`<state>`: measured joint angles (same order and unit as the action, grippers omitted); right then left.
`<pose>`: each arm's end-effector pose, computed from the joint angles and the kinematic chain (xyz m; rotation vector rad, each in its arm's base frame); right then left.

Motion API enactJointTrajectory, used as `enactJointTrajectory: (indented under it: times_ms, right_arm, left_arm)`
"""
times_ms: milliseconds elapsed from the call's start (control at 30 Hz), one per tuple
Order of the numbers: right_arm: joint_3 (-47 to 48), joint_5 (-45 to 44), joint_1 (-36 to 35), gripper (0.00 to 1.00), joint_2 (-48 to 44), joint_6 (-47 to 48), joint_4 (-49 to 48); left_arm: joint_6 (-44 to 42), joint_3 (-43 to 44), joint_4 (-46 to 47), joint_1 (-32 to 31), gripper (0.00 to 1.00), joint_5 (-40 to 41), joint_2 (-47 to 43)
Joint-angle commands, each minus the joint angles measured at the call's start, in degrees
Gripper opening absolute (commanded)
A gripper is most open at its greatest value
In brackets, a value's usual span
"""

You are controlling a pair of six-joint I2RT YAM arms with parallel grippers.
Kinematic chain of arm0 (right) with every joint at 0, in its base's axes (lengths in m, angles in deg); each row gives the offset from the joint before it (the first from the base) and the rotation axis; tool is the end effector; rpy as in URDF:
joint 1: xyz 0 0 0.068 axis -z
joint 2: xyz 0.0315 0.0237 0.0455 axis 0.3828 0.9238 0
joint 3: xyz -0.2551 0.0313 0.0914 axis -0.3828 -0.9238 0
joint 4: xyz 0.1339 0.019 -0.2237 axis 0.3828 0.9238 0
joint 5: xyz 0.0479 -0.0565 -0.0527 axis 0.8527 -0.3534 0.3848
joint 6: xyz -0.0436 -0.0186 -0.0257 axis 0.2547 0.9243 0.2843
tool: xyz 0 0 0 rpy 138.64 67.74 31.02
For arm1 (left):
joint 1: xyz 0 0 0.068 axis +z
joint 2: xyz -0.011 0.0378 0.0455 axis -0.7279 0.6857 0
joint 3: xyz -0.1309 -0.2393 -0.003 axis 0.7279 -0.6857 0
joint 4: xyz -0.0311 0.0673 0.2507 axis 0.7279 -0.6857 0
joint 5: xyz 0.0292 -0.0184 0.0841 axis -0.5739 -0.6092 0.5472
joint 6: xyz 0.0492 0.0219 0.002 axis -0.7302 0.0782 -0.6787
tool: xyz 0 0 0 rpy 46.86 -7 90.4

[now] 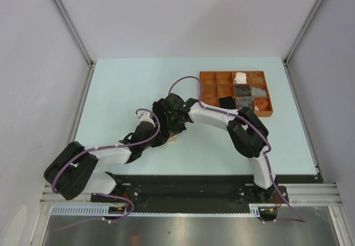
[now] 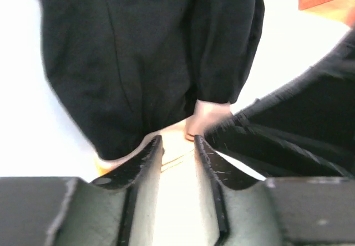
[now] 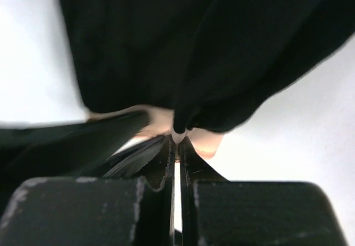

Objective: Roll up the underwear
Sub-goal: Fold the underwear at the center of the board.

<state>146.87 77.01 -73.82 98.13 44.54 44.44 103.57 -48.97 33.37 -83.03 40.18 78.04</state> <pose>0.2726 0.3455 0.1882 -0.3805 2.7849 0.5557 0.1898 -0.1361 0.1325 -0.2352 2.2924 -0.6917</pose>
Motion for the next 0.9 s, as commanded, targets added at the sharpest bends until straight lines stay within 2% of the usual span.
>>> enactJointTrajectory:
  times_ms: [0, 133, 200, 233, 267, 467, 767, 867]
  right_arm:
    - [-1.13, 2.26, 0.42, 0.00, 3.25, -1.04, -4.88]
    - [-1.66, 1.91, 0.60, 0.00, 4.92, -0.95, -5.14]
    - [-1.75, 1.90, 0.77, 0.00, 5.10, -0.87, -5.14]
    - [-1.75, 1.73, 0.77, 0.00, 5.19, -0.87, -5.23]
    - [-1.75, 1.47, 0.69, 0.00, 5.10, -0.87, -5.14]
    - [-2.01, 0.59, 0.86, 0.00, 4.31, -0.51, -4.61]
    - [-2.54, 0.06, 0.68, 0.00, 3.25, -0.16, -4.17]
    - [-2.54, -0.12, 0.51, 0.00, 3.08, -0.25, -3.91]
  left_arm:
    - [-4.53, 0.33, -8.64, -1.30, 0.38, 2.49, -6.97]
    - [-6.73, 4.20, -16.63, -1.30, 0.47, 3.63, -16.62]
    - [-7.00, 5.61, -21.46, -1.30, 0.49, 4.77, -18.93]
    - [-6.74, 6.05, -23.05, -1.30, 0.56, 5.65, -19.72]
    - [-6.30, 6.57, -25.85, -1.13, 0.56, 6.62, -19.90]
    - [-4.63, 5.62, -26.85, 2.48, 0.52, 6.27, -12.44]
    - [-2.78, 3.42, -21.58, 3.09, 0.48, 7.51, -9.98]
    - [-2.34, 2.10, -18.69, 3.36, 0.41, 6.89, -8.74]
